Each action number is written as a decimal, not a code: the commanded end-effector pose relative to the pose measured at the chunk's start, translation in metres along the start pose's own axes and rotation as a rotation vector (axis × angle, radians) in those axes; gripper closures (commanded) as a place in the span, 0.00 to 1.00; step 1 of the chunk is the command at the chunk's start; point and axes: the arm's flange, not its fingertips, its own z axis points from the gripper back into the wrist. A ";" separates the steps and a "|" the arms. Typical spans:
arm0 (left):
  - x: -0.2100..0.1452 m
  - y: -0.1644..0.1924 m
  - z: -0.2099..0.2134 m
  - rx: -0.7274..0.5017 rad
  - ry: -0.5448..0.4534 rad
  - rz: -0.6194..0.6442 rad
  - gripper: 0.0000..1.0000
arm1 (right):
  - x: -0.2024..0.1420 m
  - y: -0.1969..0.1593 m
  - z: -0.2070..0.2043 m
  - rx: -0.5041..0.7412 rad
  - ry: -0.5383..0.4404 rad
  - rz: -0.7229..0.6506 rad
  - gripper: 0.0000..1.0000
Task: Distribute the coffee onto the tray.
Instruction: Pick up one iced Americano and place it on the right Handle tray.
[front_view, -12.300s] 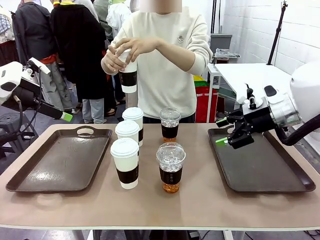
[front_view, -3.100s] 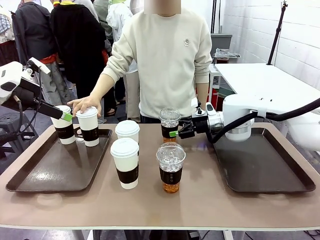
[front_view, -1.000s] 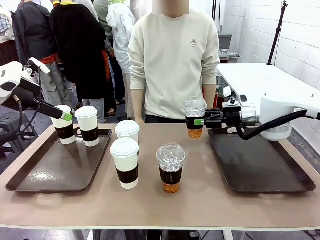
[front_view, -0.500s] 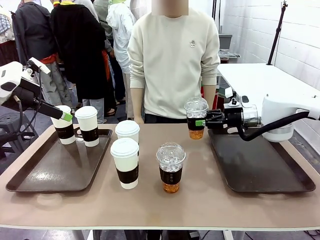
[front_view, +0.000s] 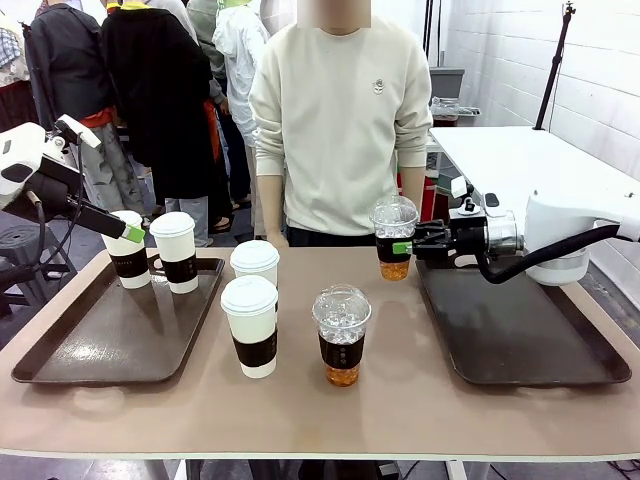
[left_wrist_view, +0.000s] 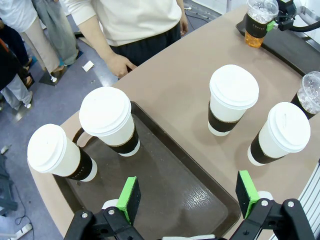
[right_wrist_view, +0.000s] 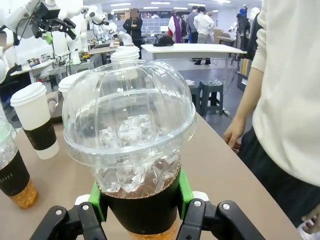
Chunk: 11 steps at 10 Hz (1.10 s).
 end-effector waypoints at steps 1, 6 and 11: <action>-0.001 0.001 0.000 -0.007 0.000 0.004 0.00 | 0.014 0.010 0.023 -0.011 0.009 0.003 0.36; -0.001 0.001 0.000 -0.007 0.000 0.004 0.00 | 0.006 0.025 0.098 -0.126 -0.015 -0.023 0.36; -0.001 0.001 0.000 -0.007 0.000 0.004 0.00 | -0.046 0.049 0.160 -0.176 -0.027 0.000 0.36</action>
